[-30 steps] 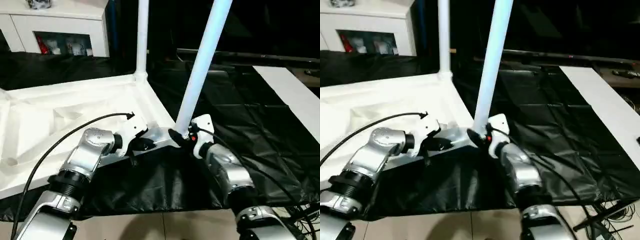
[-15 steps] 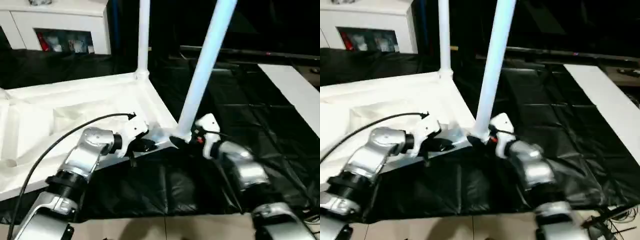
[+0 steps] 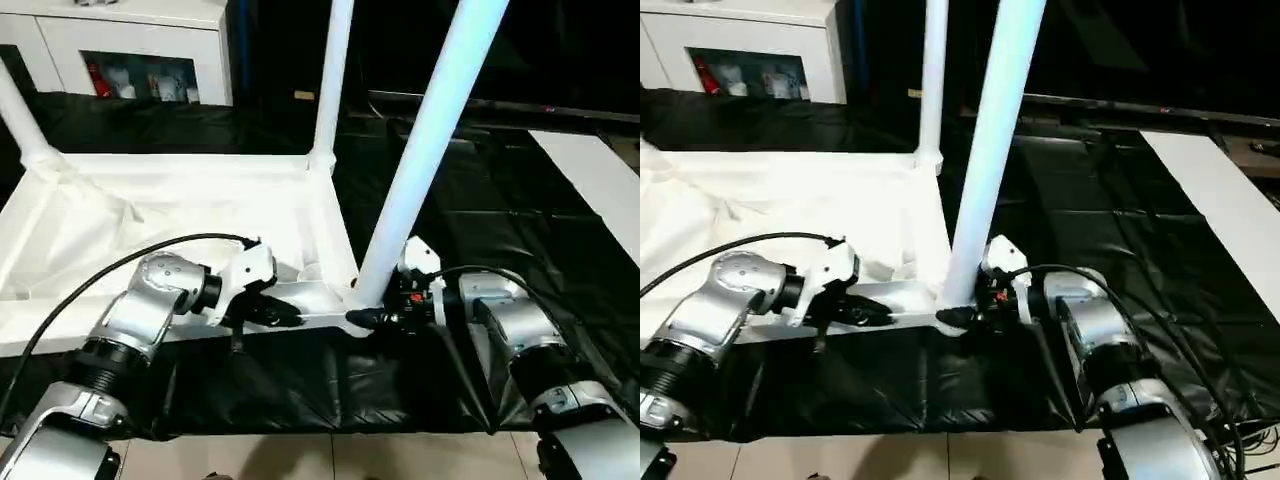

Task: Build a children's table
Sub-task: Rotate leg to tighten

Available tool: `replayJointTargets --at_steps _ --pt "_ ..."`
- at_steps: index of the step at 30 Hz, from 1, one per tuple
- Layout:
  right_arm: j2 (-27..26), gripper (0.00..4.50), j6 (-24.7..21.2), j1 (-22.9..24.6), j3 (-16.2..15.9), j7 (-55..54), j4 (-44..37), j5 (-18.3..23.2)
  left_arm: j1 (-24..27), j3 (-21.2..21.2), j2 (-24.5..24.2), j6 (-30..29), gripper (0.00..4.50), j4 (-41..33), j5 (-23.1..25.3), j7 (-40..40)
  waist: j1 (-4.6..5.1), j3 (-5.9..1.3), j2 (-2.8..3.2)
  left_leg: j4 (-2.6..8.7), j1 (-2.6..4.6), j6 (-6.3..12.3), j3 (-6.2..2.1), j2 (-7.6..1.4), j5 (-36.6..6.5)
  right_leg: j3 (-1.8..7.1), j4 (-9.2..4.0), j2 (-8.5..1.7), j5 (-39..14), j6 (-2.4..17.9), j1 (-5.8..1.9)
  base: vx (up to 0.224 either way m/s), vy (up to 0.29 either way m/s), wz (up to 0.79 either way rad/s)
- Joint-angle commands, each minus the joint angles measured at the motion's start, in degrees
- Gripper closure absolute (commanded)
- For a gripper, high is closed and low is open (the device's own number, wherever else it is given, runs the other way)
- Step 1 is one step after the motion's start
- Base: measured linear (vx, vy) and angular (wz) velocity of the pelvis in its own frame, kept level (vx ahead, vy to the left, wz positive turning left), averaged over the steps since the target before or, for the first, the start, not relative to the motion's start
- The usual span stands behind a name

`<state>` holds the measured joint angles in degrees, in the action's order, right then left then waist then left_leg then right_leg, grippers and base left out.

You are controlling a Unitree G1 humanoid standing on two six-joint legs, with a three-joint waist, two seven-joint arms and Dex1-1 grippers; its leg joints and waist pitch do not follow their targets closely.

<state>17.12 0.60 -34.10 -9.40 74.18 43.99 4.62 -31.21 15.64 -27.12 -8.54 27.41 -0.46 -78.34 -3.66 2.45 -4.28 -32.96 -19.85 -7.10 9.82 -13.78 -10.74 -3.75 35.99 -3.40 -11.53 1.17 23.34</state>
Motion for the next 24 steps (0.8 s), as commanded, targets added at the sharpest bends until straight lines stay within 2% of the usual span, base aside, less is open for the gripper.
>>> replayJointTargets --at_steps 1,6,9,11,13,14,16,18,19,20,24 --pt "0.2 1.62 0.3 -1.1 -1.1 1.5 0.7 -0.3 -0.9 2.4 0.1 0.8 4.5 0.3 -0.2 -2.8 -0.17 -3.19 0.62 3.25 0.02 2.54 0.83 0.11 -7.8 2.69 -3.74 -3.6 -4.2 13.8 -3.4 0.0 0.0 0.0" --pt "-0.6 1.77 0.6 -0.7 -1.1 2.4 0.7 -0.1 -1.4 2.3 -0.3 1.2 4.5 0.6 -0.1 -3.4 -0.28 -3.29 0.76 3.17 0.0 2.63 0.86 0.09 -7.1 2.64 -3.52 -3.54 -2.5 14.3 -3.44 0.0 0.0 0.0" --pt "-2.1 1.81 0.6 1.3 -0.4 -3.2 -0.5 -0.4 -1.6 1.4 1.2 0.1 4.5 1.0 0.3 0.7 -0.29 -3.21 0.76 3.23 0.07 2.3 0.84 0.11 -7.6 2.65 -3.63 -3.6 -3.2 14.3 -3.39 0.0 0.0 0.0" --pt "-3.7 1.82 1.0 2.6 0.4 -10.6 -0.5 -1.5 -2.0 0.7 3.0 -0.4 4.5 1.7 0.9 4.9 -0.16 -3.01 0.75 3.37 0.23 1.61 0.83 0.16 -9.1 2.72 -4.05 -3.67 -5.6 13.7 -3.12 0.0 0.0 0.0" --pt "-5.2 1.82 0.4 3.5 1.3 -16.4 -0.7 -2.2 -1.9 0.5 4.3 -1.1 4.5 1.4 1.2 7.5 0.01 -2.8 0.61 3.57 0.22 0.63 0.71 0.27 -11.0 2.77 -4.54 -3.77 -10.7 12.1 -3.17 0.0 0.0 0.0" --pt "-5.7 1.83 0.0 3.8 1.6 -17.9 -0.8 -2.3 -1.8 0.5 4.7 -1.5 4.5 1.3 1.3 8.3 0.13 -2.56 0.7 3.79 0.31 -0.06 0.52 0.29 -12.8 2.72 -4.99 -3.81 -15.2 10.6 -3.02 0.0 0.0 0.0" --pt "-8.7 1.83 -1.8 5.2 3.1 -23.4 -2.0 -1.7 -1.3 0.7 6.7 -2.6 4.5 0.4 1.4 11.0 0.33 -2.54 0.54 3.84 0.45 -0.28 0.4 0.33 -14.6 2.75 -5.51 -3.89 -20.2 8.9 -2.84 0.0 0.0 0.0" --pt "-15.0 1.83 -4.0 6.8 5.5 -33.2 -2.9 -0.8 0.0 1.4 10.7 -5.0 4.5 -1.9 1.6 15.1 0.48 -2.4 0.77 4.08 0.59 -0.82 0.29 0.24 -15.4 2.84 -5.69 -3.81 -21.3 8.1 -2.47 0.0 0.0 0.0" --pt "-15.0 1.83 -4.0 6.8 5.5 -33.3 -2.9 -0.8 0.0 1.4 10.7 -5.0 4.5 -1.9 1.6 15.1 0.58 -2.37 0.87 4.15 0.59 -1.08 0.24 0.24 -15.9 2.83 -5.73 -3.84 -21.8 8.1 -2.45 0.0 0.0 0.0" --pt "-17.6 1.83 -4.3 7.0 5.8 -36.7 -3.0 -0.7 0.4 1.7 12.2 -6.0 4.5 -3.0 1.7 16.5 0.75 -2.4 0.75 4.21 0.55 -1.16 0.05 0.35 -16.9 2.61 -5.94 -3.9 -23.9 7.4 -2.52 0.0 0.0 0.0" --pt "-21.8 1.83 -3.7 6.1 4.9 -43.2 -2.3 -2.2 0.6 2.4 14.4 -6.7 4.5 -3.6 2.3 19.0 1.35 -2.36 0.91 4.18 0.73 -1.03 0.05 0.49 -18.2 2.71 -6.33 -3.74 -25.2 6.5 -2.0 0.0 0.0 0.0"
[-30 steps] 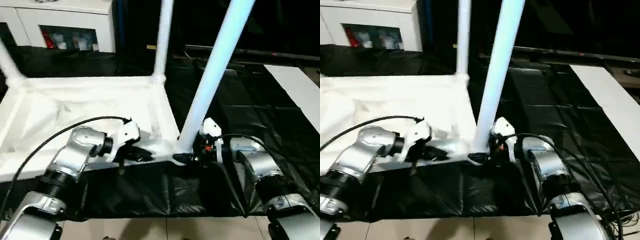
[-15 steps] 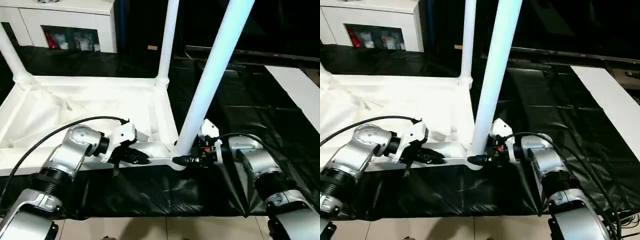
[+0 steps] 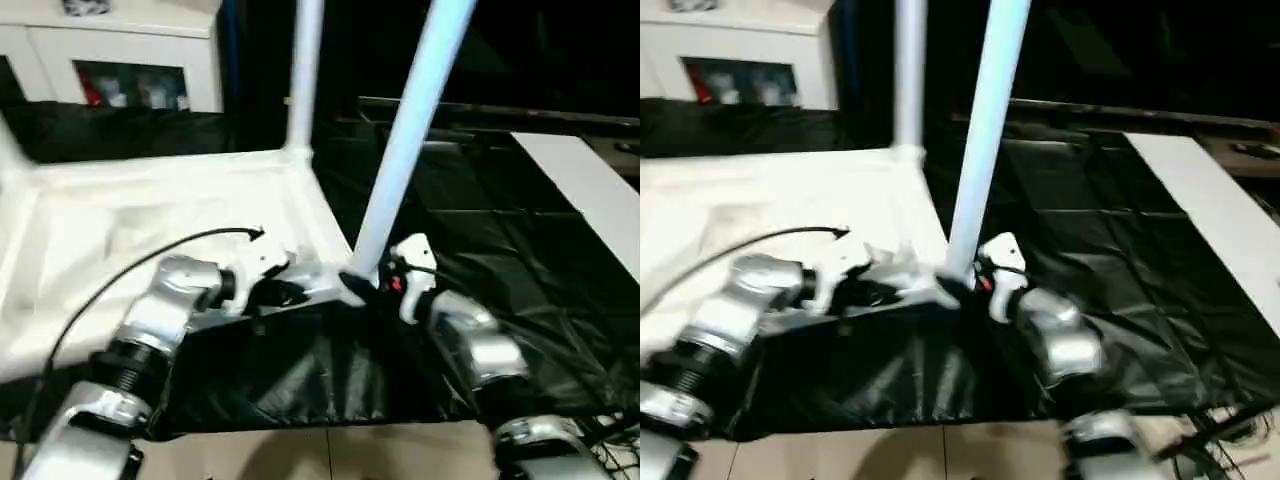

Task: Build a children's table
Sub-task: Rotate leg to tighten

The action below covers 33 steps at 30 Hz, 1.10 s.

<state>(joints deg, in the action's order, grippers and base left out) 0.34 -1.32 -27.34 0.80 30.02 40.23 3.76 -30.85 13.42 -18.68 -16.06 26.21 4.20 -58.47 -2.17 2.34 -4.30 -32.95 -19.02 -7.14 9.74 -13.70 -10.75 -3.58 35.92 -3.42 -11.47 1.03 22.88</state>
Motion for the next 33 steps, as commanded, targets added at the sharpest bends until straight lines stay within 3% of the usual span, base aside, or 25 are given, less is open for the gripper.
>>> replayJointTargets --at_steps 1,2,3,6,11,13,15,17,20,26,33 --pt "-5.5 1.83 -1.5 -0.8 -5.6 0.7 1.4 -1.4 0.3 4.7 6.1 0.7 4.5 -2.5 -2.3 -0.6 -0.1 -2.25 0.92 4.16 -0.08 -0.89 0.12 0.43 -18.4 2.54 -6.31 -3.71 -25.5 6.4 -1.5 0.0 0.0 0.0" --pt "-6.5 1.27 0.2 -1.2 -6.0 1.2 1.2 -1.2 0.3 4.8 6.5 0.5 4.5 -2.6 -2.3 -0.3 -0.04 -2.23 0.86 4.14 -0.15 -0.63 0.1 0.47 -18.7 2.54 -6.38 -3.68 -25.9 6.2 -1.48 0.0 0.0 0.0" --pt "-6.5 1.13 0.7 -1.4 -5.9 1.5 0.9 -0.9 0.3 4.8 6.5 0.4 4.5 -2.7 -2.3 -0.3 0.01 -2.23 0.92 4.19 -0.25 -0.48 0.07 0.45 -18.7 2.55 -6.41 -3.69 -25.8 5.9 -1.5 0.0 0.0 0.0" --pt "-5.1 0.96 0.1 -1.7 -4.9 3.0 -0.2 0.2 0.1 4.3 5.8 0.8 4.5 -2.3 -2.1 -0.4 0.01 -2.39 0.9 4.22 -0.34 -0.15 0.16 0.37 -17.6 2.68 -6.13 -3.64 -22.8 6.7 -1.63 0.0 0.0 0.0" --pt "3.3 0.5 0.1 -1.6 -6.2 15.8 -2.3 0.0 0.3 3.4 2.4 2.1 4.5 -1.9 -2.2 -3.6 -0.39 -2.75 0.7 3.81 -0.6 1.41 0.61 0.29 -12.9 2.84 -5.21 -3.45 -13.3 9.5 -2.3 0.0 0.0 0.0" --pt "4.4 0.5 0.2 -1.6 -6.5 17.2 -2.4 0.1 0.3 3.4 1.9 2.6 4.5 -1.8 -2.0 -3.9 -0.51 -2.82 0.62 3.71 -0.98 2.29 0.67 0.37 -10.5 2.81 -4.8 -3.42 -9.8 10.4 -2.64 0.0 0.0 0.0" --pt "7.7 0.5 0.3 -1.9 -7.3 22.5 -2.5 0.7 0.2 3.3 0.3 4.0 4.5 -1.2 -2.3 -5.9 -0.74 -3.24 0.6 3.41 -0.92 2.98 0.71 0.39 -7.3 2.75 -4.09 -3.36 -4.6 12.0 -2.98 0.0 0.0 0.0" --pt "11.2 0.5 0.5 -2.4 -8.2 29.4 -2.4 1.5 0.1 3.1 -1.5 4.9 4.5 -0.8 -3.0 -8.8 -0.81 -3.22 0.53 3.25 -0.97 4.03 0.9 0.36 -5.8 2.74 -3.76 -3.28 -0.6 13.3 -2.97 0.0 0.0 0.0" --pt "13.5 0.5 -0.6 -2.7 -8.7 35.7 -2.7 2.8 0.2 3.0 -2.9 6.2 4.5 -0.7 -3.9 -12.1 -1.12 -3.08 0.47 3.21 -0.96 5.19 0.96 0.3 -6.3 2.7 -3.8 -3.43 -0.9 14.0 -3.0 0.0 0.0 0.0" --pt "15.8 0.75 0.6 -5.5 -8.7 43.1 1.4 2.5 0.2 2.9 -5.1 6.8 4.5 -0.6 -4.7 -17.0 -1.32 -2.93 0.54 3.31 -0.62 3.66 0.97 0.03 -8.5 2.64 -4.09 -3.61 -5.5 14.1 -2.76 0.0 0.0 0.0" --pt "16.1 1.4 1.5 -7.4 -10.7 46.7 3.9 2.1 -0.6 3.8 -6.7 8.1 4.5 0.7 -5.3 -19.9 -1.64 -3.11 0.57 3.17 -0.85 3.34 0.96 0.02 -6.6 2.52 -3.57 -3.56 -3.3 14.2 -3.01 0.0 0.0 0.0"
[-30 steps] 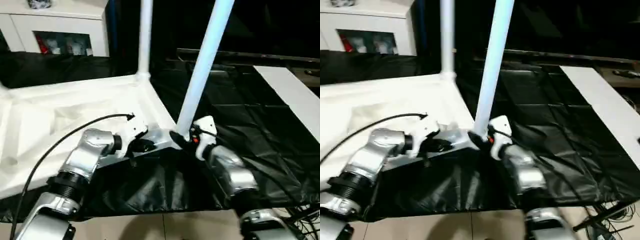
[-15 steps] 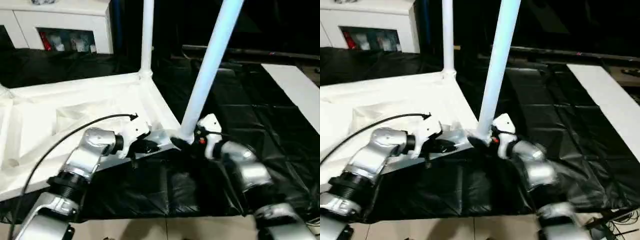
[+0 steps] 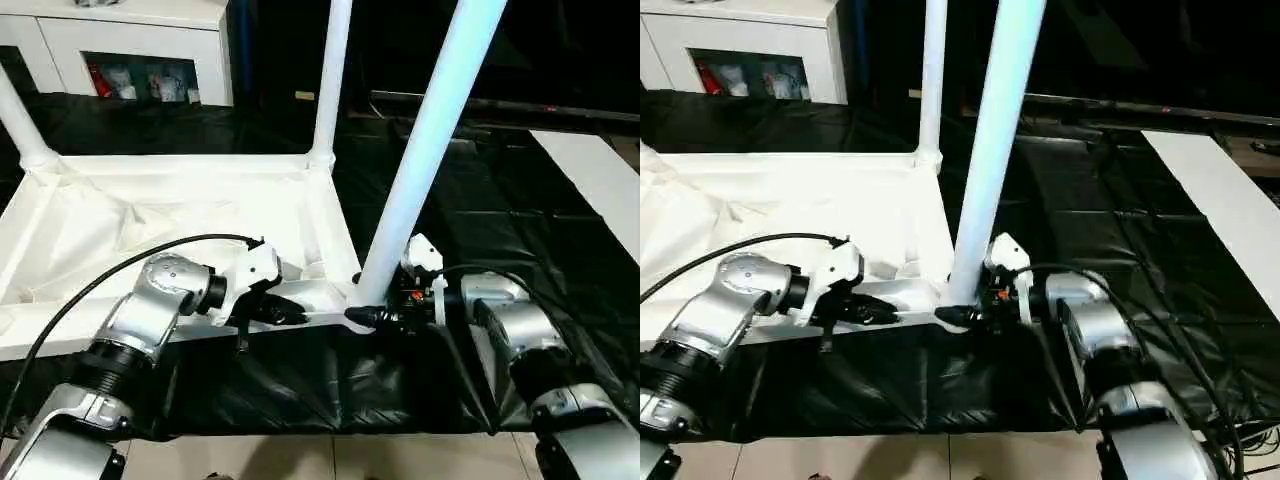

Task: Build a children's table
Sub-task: Rotate leg to tighten

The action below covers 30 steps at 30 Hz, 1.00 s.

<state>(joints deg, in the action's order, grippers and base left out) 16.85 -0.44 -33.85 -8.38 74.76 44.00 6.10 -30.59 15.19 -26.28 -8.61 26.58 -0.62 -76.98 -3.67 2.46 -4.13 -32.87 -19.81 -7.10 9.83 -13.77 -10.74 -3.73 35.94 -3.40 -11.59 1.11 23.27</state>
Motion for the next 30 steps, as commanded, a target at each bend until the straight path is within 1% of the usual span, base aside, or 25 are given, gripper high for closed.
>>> replayJointTargets --at_steps 1,2,3,4,7,10,11,13,14,15,16,17,18,19,20,21,22,23,24,25,26,27,28,29,30 --pt "-0.4 1.47 0.7 -0.8 -1.6 2.2 0.1 -0.3 -1.0 2.0 0.8 0.8 4.5 0.6 -0.4 -1.5 -0.2 -3.27 0.45 3.07 -0.02 3.33 0.9 0.1 -6.4 2.64 -3.51 -3.53 -2.7 14.2 -3.39 0.0 0.0 0.0" --pt "-0.6 1.56 1.0 -0.7 -1.7 2.6 0.4 -0.4 -1.2 1.9 0.6 0.7 4.5 0.7 -0.4 -2.0 -0.23 -3.25 0.44 3.07 -0.02 3.31 0.91 0.09 -6.5 2.63 -3.52 -3.55 -2.6 14.2 -3.37 0.0 0.0 0.0" --pt "-0.6 1.56 1.0 -0.7 -1.7 2.6 0.4 -0.4 -1.2 1.9 0.6 0.7 4.5 0.7 -0.4 -2.0 -0.27 -3.26 0.47 3.08 -0.05 3.27 0.87 0.08 -6.5 2.61 -3.49 -3.57 -2.7 14.2 -3.4 0.0 0.0 0.0" --pt "-0.7 1.73 1.2 -0.7 -1.8 3.0 0.7 -0.4 -1.2 1.9 0.5 0.7 4.5 0.8 -0.5 -2.3 -0.31 -3.25 0.49 3.07 0.01 3.18 0.91 0.07 -6.7 2.61 -3.53 -3.59 -2.9 14.3 -3.33 0.0 0.0 0.0" --pt "-0.9 1.81 1.3 -0.3 -1.9 3.5 0.7 -0.4 -1.1 1.9 0.3 0.6 4.5 0.7 -0.5 -2.5 -0.38 -3.26 0.77 3.12 0.03 2.75 0.84 0.04 -7.5 2.61 -3.6 -3.63 -3.6 14.3 -3.36 0.0 0.0 0.0" --pt "-1.3 1.88 1.4 0.3 -2.2 3.5 0.4 -0.4 -1.1 1.9 0.2 0.5 4.5 0.9 -0.6 -2.5 -0.42 -3.27 0.6 3.1 0.01 2.64 0.86 0.08 -7.4 2.62 -3.54 -3.56 -3.3 14.2 -3.38 0.0 0.0 0.0" --pt "-1.9 1.89 0.6 1.2 -2.0 2.0 -0.4 -0.1 -1.1 1.6 0.7 0.1 4.5 1.1 -0.6 -1.3 -0.47 -3.3 0.78 3.08 0.01 2.6 0.85 0.1 -7.3 2.63 -3.53 -3.58 -3.2 14.2 -3.4 0.0 0.0 0.0" --pt "-2.9 1.89 0.2 2.5 -1.4 -1.4 -1.4 0.1 -1.3 1.2 1.6 -0.3 4.5 1.5 -0.2 0.9 -0.47 -3.24 0.67 3.12 -0.02 2.5 0.87 0.08 -7.2 2.68 -3.58 -3.58 -3.0 14.1 -3.45 0.0 0.0 0.0" --pt "-3.7 1.9 -0.2 3.4 -0.9 -4.7 -2.0 -0.1 -1.4 1.0 2.5 -0.6 4.5 1.8 0.2 3.0 -0.46 -3.18 0.66 3.19 0.09 2.32 0.84 0.1 -7.7 2.69 -3.7 -3.59 -3.7 13.8 -3.35 0.0 0.0 0.0" --pt "-4.6 1.91 -0.7 4.0 -0.5 -8.0 -2.3 -0.7 -1.6 0.9 3.4 -1.1 4.5 1.8 0.5 4.7 -0.26 -2.89 0.46 3.37 0.12 1.84 0.82 0.18 -9.1 2.7 -4.09 -3.59 -6.5 13.1 -3.16 0.0 0.0 0.0" --pt "-4.6 1.91 -0.7 4.0 -0.5 -8.0 -2.3 -0.7 -1.6 0.9 3.4 -1.1 4.5 1.8 0.5 4.7 -0.18 -2.71 0.49 3.5 0.2 1.47 0.75 0.2 -10.5 2.7 -4.36 -3.67 -9.0 12.6 -3.1 0.0 0.0 0.0" --pt "-5.0 1.91 -1.1 4.4 -0.3 -10.2 -2.5 -1.1 -1.7 0.9 3.9 -1.5 4.5 1.8 0.7 5.7 -0.02 -2.59 0.49 3.64 0.33 0.71 0.56 0.32 -12.9 2.63 -4.9 -3.82 -15.0 11.2 -3.11 0.0 0.0 0.0" --pt "-6.7 1.91 -1.8 5.1 0.7 -15.1 -2.7 -1.4 -1.9 0.6 5.4 -2.1 4.5 1.7 1.0 8.4 0.07 -2.46 0.43 3.63 0.63 0.4 0.55 0.32 -14.5 2.74 -5.44 -3.89 -19.3 9.7 -2.75 0.0 0.0 0.0" --pt "-8.8 1.91 -3.0 5.8 1.9 -20.0 -3.0 -1.2 -1.8 0.6 6.9 -2.9 4.5 1.3 1.4 10.8 0.13 -2.35 0.46 3.69 0.71 0.17 0.54 0.28 -14.8 2.86 -5.62 -3.88 -20.5 9.2 -2.64 0.0 0.0 0.0" --pt "-9.1 1.91 -3.2 5.9 2.1 -20.7 -3.0 -1.2 -1.8 0.6 7.2 -3.1 4.5 1.2 1.4 11.2 0.25 -2.27 0.5 3.89 0.82 -0.37 0.35 0.28 -15.8 2.77 -5.81 -3.86 -22.8 8.3 -2.42 0.0 0.0 0.0" --pt "-12.4 1.91 -4.0 6.5 3.6 -27.3 -3.1 -0.9 -1.6 0.7 9.5 -4.6 4.5 0.2 1.6 14.1 0.41 -2.34 0.56 3.93 0.81 -0.58 0.18 0.33 -16.7 2.59 -6.08 -3.94 -25.5 7.3 -2.42 0.0 0.0 0.0" --pt "-14.7 1.92 -4.0 6.7 4.3 -31.0 -3.0 -0.8 -1.4 0.8 11.1 -5.5 4.5 -0.3 1.8 16.0 0.52 -2.28 0.89 4.02 0.87 -1.08 0.09 0.29 -17.0 2.6 -6.21 -3.99 -26.3 6.8 -2.18 0.0 0.0 0.0" --pt "-15.3 1.92 -3.8 6.7 4.4 -32.3 -2.9 -1.0 -1.4 0.9 11.5 -5.6 4.5 -0.4 1.9 16.6 0.65 -2.31 0.77 4.07 0.86 -1.12 0.05 0.29 -17.4 2.57 -6.41 -3.98 -26.7 6.5 -2.13 0.0 0.0 0.0" --pt "-17.9 1.92 -2.8 6.6 4.5 -37.1 -2.4 -1.8 -1.3 1.3 12.8 -6.0 4.5 -0.5 2.4 18.2 0.9 -2.28 0.69 4.17 0.66 -1.18 -0.07 0.4 -18.0 2.39 -6.51 -3.89 -27.8 5.8 -2.17 0.0 0.0 0.0" --pt "-19.0 1.92 -2.3 6.4 4.3 -38.9 -2.1 -2.3 -1.3 1.5 13.4 -6.3 4.5 -0.7 2.7 19.1 1.04 -2.3 0.66 4.16 0.66 -1.31 -0.08 0.44 -18.1 2.41 -6.54 -3.88 -28.0 5.6 -2.11 0.0 0.0 0.0" --pt "-19.4 1.92 -2.2 6.3 4.2 -39.6 -2.1 -2.5 -1.2 1.6 13.7 -6.4 4.5 -0.7 2.8 19.4 1.17 -2.36 0.78 4.11 0.73 -1.14 -0.1 0.5 -18.6 2.43 -6.7 -3.85 -28.2 5.3 -1.97 0.0 0.0 0.0" --pt "-21.0 1.92 -1.3 6.0 3.3 -41.9 -2.0 -3.7 -1.0 1.9 14.5 -6.9 4.5 -1.3 3.0 20.2 1.24 -2.31 0.89 4.05 0.91 -0.83 -0.07 0.56 -19.3 2.42 -6.88 -3.8 -28.6 5.2 -1.74 0.0 0.0 0.0" --pt "-21.3 1.92 -1.0 5.9 3.0 -42.3 -2.0 -4.0 -0.9 2.0 14.7 -7.1 4.5 -1.5 3.0 20.3 1.36 -2.3 0.83 4.03 0.92 -0.67 -0.07 0.61 -19.7 2.46 -6.91 -3.78 -28.8 5.1 -1.62 0.0 0.0 0.0" --pt "-22.0 1.92 -0.2 5.8 1.9 -42.8 -2.1 -5.1 -0.7 2.2 15.0 -7.3 4.5 -1.8 3.2 20.5 1.42 -2.33 0.92 4.09 0.8 -0.6 -0.15 0.59 -19.8 2.44 -6.84 -3.79 -28.7 5.1 -1.74 0.0 0.0 0.0" --pt "-22.9 1.92 0.0 5.6 1.8 -44.0 -2.5 -5.4 -0.6 2.3 15.3 -7.5 4.5 -2.1 3.3 20.7 1.57 -2.3 0.77 4.11 0.61 -0.46 -0.09 0.62 -19.6 2.44 -6.91 -3.72 -28.4 5.0 -1.74 0.0 0.0 0.0"
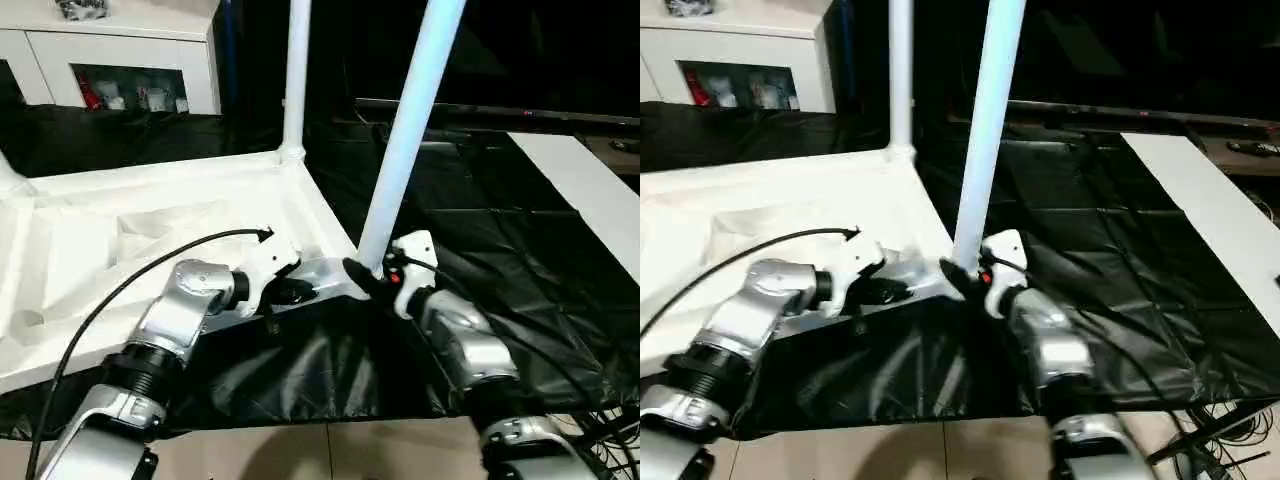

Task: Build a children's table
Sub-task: Rotate leg to tighten

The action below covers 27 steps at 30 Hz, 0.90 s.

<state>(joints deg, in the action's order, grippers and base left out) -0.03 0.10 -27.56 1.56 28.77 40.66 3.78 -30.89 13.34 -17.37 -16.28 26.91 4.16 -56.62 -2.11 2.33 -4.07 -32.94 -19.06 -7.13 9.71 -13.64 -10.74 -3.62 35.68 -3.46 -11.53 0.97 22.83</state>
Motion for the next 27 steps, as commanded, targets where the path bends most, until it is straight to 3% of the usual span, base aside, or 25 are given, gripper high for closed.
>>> replayJointTargets --at_steps 1,3,5,9,16,19,24,26,27 --pt "-6.7 1.57 -0.6 -0.8 -7.7 1.3 0.2 -2.7 -0.1 4.1 6.4 0.1 4.5 -2.5 -1.4 0.6 0.06 -2.24 0.82 4.19 -0.08 -0.41 0.01 0.45 -19.4 2.42 -6.53 -3.68 -27.7 5.3 -1.27 0.0 0.0 0.0" --pt "-6.4 1.23 -0.8 -1.1 -6.3 2.2 -0.6 -1.1 0.0 3.5 5.8 0.2 4.5 -2.5 -1.3 0.6 0.22 -2.26 0.66 4.26 -0.37 -0.22 0.03 0.42 -18.9 2.44 -6.33 -3.54 -26.0 5.5 -1.44 0.0 0.0 0.0" --pt "-5.7 1.12 -1.1 -1.2 -5.7 3.3 -0.8 -0.4 0.0 3.3 5.5 0.2 4.5 -2.4 -1.3 0.5 0.15 -2.33 0.8 4.19 -0.22 0.01 0.18 0.37 -18.4 2.61 -6.13 -3.53 -23.6 6.3 -1.36 0.0 0.0 0.0" --pt "1.1 0.72 -0.8 -0.8 -6.2 12.1 -1.9 0.3 0.6 2.6 3.1 0.9 4.5 -3.2 -1.9 -1.5 0.03 -2.48 0.37 4.06 -0.72 1.2 0.44 0.3 -15.5 2.73 -5.58 -3.46 -18.6 7.9 -1.94 0.0 0.0 0.0" --pt "11.3 0.72 0.5 -2.1 -8.0 28.6 -1.4 0.8 0.9 2.6 -1.7 3.0 4.5 -2.8 -3.2 -7.9 -0.43 -3.02 0.05 3.44 -1.11 3.31 0.78 0.34 -8.7 2.73 -4.46 -3.4 -9.0 10.9 -2.76 0.0 0.0 0.0" --pt "14.5 0.72 -0.3 -2.9 -8.9 36.2 -1.4 1.6 1.1 2.4 -3.0 4.1 4.5 -3.1 -4.4 -11.3 -0.47 -3.18 0.23 3.17 -1.05 4.93 0.9 0.26 -6.1 2.67 -3.6 -3.24 -1.8 13.7 -2.95 0.0 0.0 0.0" --pt "16.7 0.72 -0.1 -5.0 -8.9 42.2 0.3 2.3 1.1 2.8 -4.9 5.3 4.5 -3.1 -5.4 -16.6 -0.56 -3.23 0.16 3.1 -0.9 5.5 0.98 0.16 -6.1 2.63 -3.47 -3.39 -1.1 15.1 -2.97 0.0 0.0 0.0" --pt "17.0 0.98 0.0 -5.9 -8.9 43.5 1.1 2.7 0.7 3.2 -5.7 6.0 4.5 -2.6 -5.2 -18.2 -0.85 -3.1 0.31 3.16 -0.75 5.16 0.99 0.01 -6.8 2.63 -3.56 -3.46 -2.4 15.1 -2.83 0.0 0.0 0.0" --pt "17.0 1.06 0.0 -6.2 -9.0 44.0 1.4 2.7 0.5 3.4 -6.0 6.3 4.5 -2.2 -5.1 -18.7 -0.86 -3.06 0.08 3.2 -0.84 4.82 1.01 0.05 -7.1 2.58 -3.65 -3.4 -3.2 14.7 -2.86 0.0 0.0 0.0"
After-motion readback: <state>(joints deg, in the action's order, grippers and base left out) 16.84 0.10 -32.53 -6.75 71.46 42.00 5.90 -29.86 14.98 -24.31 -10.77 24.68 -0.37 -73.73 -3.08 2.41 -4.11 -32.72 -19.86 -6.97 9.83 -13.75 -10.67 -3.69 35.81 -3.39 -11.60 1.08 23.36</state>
